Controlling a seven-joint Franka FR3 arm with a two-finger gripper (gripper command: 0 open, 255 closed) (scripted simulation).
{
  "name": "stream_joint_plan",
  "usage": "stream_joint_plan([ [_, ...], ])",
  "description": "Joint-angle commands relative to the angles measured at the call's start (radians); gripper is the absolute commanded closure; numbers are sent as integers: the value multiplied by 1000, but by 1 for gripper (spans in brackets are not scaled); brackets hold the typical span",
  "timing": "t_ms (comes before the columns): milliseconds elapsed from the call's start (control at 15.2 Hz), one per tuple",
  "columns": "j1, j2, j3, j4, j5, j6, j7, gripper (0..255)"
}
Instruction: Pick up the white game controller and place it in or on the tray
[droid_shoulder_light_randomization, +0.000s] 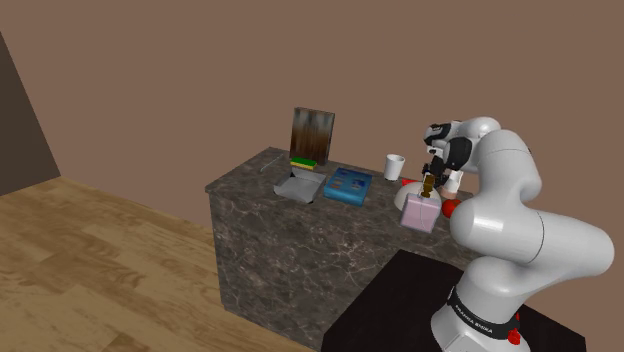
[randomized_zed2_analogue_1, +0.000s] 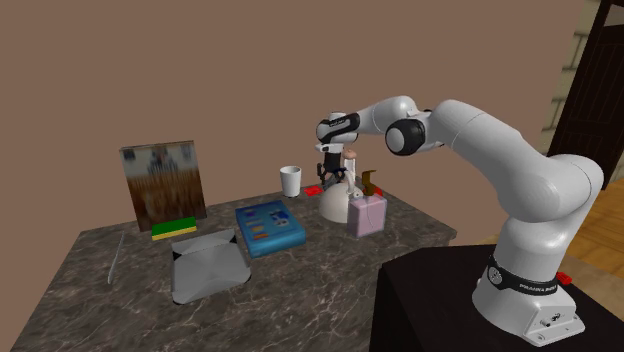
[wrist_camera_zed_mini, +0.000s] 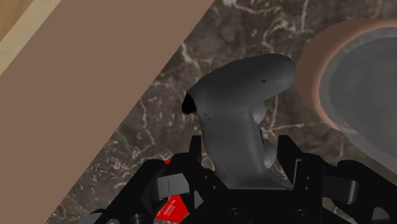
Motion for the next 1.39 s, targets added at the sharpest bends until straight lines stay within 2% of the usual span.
stream_joint_plan([
  [0, 0, -13, -1, -2, -1, -11, 1, 255],
  [726, -1, -82, -5, 20, -6, -101, 12, 255],
  [1320, -7, -93, -5, 123, -11, -213, 28, 255],
])
